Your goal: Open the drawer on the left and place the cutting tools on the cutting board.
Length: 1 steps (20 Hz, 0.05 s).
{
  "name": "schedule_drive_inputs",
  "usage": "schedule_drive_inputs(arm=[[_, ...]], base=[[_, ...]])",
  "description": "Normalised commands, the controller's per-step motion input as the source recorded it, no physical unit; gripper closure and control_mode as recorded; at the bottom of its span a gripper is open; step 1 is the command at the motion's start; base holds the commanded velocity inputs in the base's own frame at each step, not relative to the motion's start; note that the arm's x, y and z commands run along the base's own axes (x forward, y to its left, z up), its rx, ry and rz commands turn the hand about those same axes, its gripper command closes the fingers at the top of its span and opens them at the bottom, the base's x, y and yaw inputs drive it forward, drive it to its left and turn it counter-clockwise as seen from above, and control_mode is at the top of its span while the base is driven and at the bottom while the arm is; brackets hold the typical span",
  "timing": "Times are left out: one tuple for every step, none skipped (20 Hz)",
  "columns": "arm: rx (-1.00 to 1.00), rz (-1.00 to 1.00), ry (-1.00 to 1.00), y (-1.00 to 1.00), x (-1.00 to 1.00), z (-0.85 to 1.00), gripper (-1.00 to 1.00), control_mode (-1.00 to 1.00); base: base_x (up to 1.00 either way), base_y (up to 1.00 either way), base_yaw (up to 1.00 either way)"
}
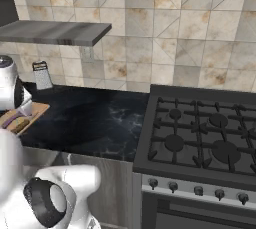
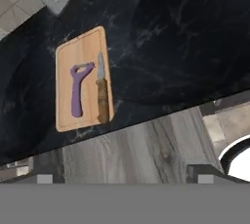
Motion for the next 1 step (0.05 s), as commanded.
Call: schedule_drive_inputs(arm=[[0.05,0.05,0.00,-1.00,-0.31,0.99,-1.00,-1.00]], base=[[0.00,0.00,0.00]])
